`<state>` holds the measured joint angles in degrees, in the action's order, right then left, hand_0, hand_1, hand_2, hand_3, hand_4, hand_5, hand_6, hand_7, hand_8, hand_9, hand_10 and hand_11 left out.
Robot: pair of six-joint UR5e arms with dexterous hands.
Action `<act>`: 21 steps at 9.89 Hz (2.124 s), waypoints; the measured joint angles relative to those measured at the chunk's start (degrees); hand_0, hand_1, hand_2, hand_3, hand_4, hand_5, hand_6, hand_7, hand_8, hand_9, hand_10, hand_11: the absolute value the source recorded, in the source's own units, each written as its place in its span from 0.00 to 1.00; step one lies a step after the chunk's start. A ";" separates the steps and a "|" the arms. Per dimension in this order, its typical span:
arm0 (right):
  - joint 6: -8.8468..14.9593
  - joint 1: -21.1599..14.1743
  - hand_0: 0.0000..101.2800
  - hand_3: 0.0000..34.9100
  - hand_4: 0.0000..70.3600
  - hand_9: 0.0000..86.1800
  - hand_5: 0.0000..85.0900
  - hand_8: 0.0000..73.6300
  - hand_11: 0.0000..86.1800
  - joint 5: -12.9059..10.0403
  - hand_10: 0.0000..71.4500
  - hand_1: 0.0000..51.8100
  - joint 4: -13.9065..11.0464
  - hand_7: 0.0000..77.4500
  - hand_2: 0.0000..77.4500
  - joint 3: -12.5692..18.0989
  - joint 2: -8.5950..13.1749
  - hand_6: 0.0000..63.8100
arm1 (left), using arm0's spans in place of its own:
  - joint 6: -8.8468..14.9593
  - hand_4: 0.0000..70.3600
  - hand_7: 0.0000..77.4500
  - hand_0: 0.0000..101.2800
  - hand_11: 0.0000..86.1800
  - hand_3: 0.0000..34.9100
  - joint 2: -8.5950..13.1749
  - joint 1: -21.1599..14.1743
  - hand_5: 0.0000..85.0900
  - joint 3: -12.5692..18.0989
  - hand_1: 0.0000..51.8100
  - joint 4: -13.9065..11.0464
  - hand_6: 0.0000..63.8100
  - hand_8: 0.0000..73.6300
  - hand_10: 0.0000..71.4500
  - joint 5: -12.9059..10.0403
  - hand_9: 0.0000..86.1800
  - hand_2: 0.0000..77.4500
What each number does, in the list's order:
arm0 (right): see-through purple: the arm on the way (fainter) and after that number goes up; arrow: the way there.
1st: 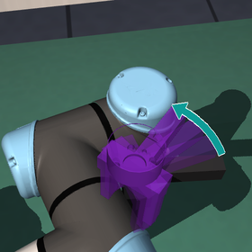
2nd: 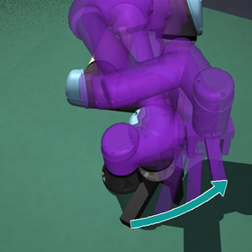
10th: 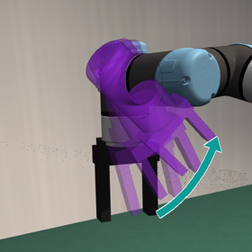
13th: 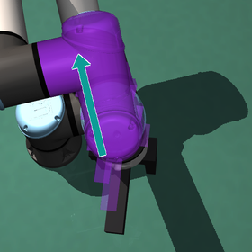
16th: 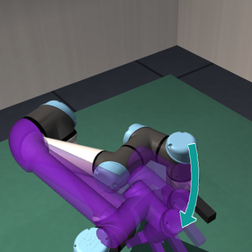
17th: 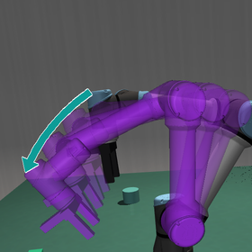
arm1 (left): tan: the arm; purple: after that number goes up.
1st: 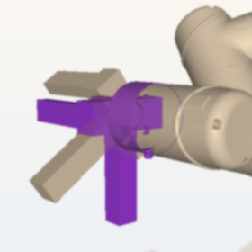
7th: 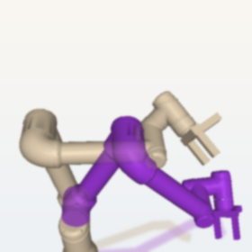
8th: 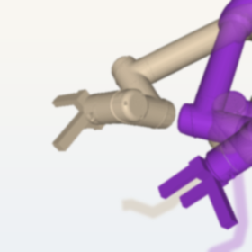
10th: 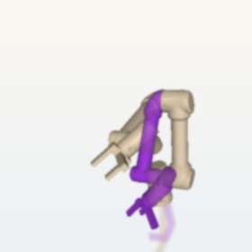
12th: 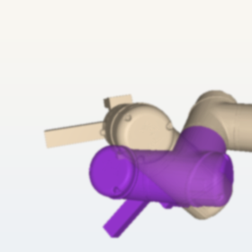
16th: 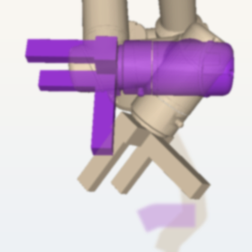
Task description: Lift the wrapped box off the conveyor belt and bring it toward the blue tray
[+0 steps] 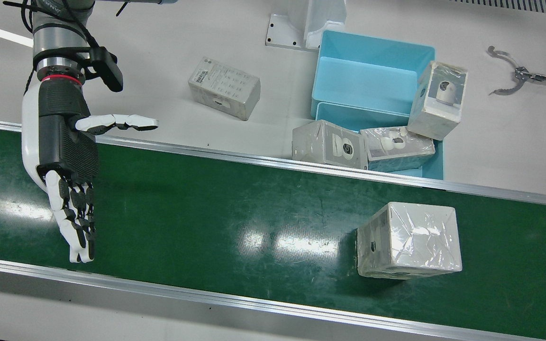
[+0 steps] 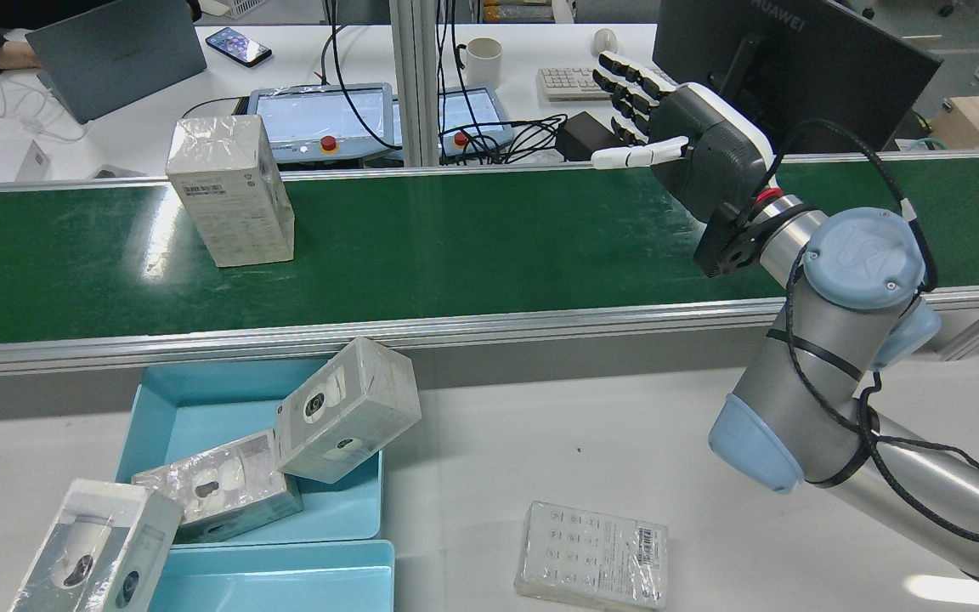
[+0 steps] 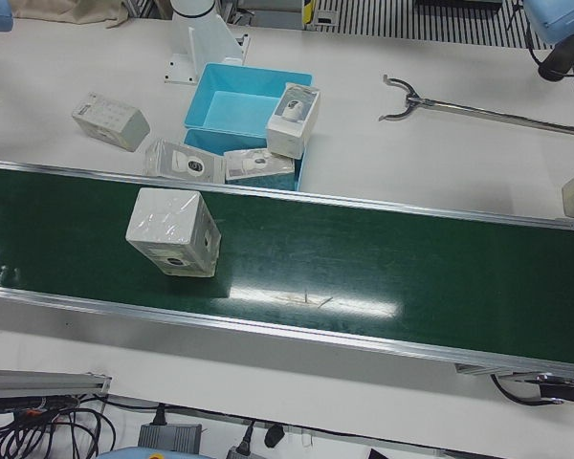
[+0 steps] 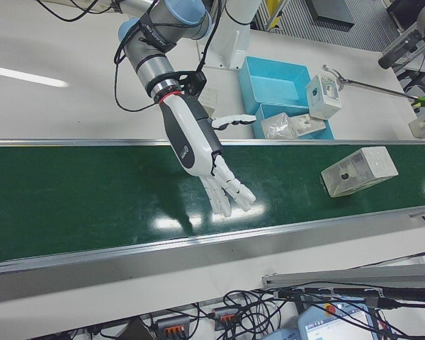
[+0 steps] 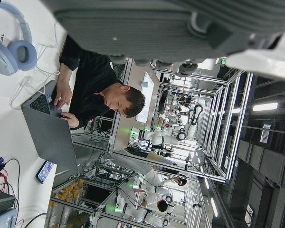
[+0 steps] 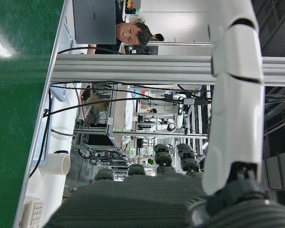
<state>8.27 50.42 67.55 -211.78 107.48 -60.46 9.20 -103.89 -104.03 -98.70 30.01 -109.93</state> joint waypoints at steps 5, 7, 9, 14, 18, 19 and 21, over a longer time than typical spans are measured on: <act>-0.01 -0.37 0.47 0.27 0.02 0.02 0.12 0.01 0.02 -0.08 0.00 0.31 0.12 0.03 0.16 -1.59 0.80 0.00 | 0.00 0.00 0.00 0.00 0.00 0.00 0.00 0.00 0.01 0.00 0.00 0.00 0.00 0.00 0.00 0.00 0.00 0.01; -0.01 -0.52 0.47 0.25 0.02 0.01 0.12 0.01 0.02 -0.12 0.00 0.31 0.21 0.03 0.16 -2.31 1.24 0.00 | 0.00 0.00 0.00 0.00 0.00 0.00 0.00 0.00 0.01 0.00 0.00 0.00 0.00 0.00 0.00 0.00 0.00 0.01; -0.01 -0.60 0.47 0.29 0.02 0.01 0.12 0.01 0.02 -0.14 0.00 0.31 0.23 0.03 0.16 -2.92 1.77 0.00 | 0.00 0.00 0.01 0.00 0.00 0.00 0.00 0.00 0.01 0.00 0.00 0.00 0.00 0.00 0.01 0.00 0.00 0.01; -0.01 -0.94 0.47 0.27 0.02 0.01 0.12 0.01 0.02 -0.38 0.00 0.31 0.31 0.03 0.16 -4.03 2.61 0.00 | 0.00 0.00 0.00 0.00 0.00 0.00 0.00 0.00 0.01 0.00 0.00 0.00 0.00 0.00 0.00 0.00 0.00 0.01; 0.02 -1.57 0.47 0.32 0.02 0.01 0.13 0.01 0.02 -0.48 0.00 0.31 0.34 0.01 0.18 -4.59 2.67 0.00 | 0.00 0.00 0.00 0.00 0.00 0.00 0.00 0.00 0.01 0.00 0.00 0.00 0.00 0.00 0.00 0.00 0.00 0.01; 0.01 -1.88 0.47 0.32 0.02 0.01 0.13 0.01 0.02 -0.53 0.00 0.31 0.39 0.01 0.18 -5.06 2.65 0.00 | 0.00 0.00 0.00 0.00 0.00 0.00 0.00 0.00 0.01 0.00 0.00 0.00 0.00 0.00 0.00 0.00 0.00 0.01; -0.03 -2.47 0.47 0.31 0.02 0.02 0.13 0.01 0.02 -0.67 0.00 0.29 0.46 0.01 0.18 -5.94 2.63 0.00 | 0.00 0.00 0.00 0.00 0.00 0.00 0.00 0.00 0.01 0.00 0.00 0.00 0.00 0.00 0.00 0.00 0.00 0.01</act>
<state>8.24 47.96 66.88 -211.32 101.54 -57.83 9.20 -103.89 -104.03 -98.70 30.01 -109.93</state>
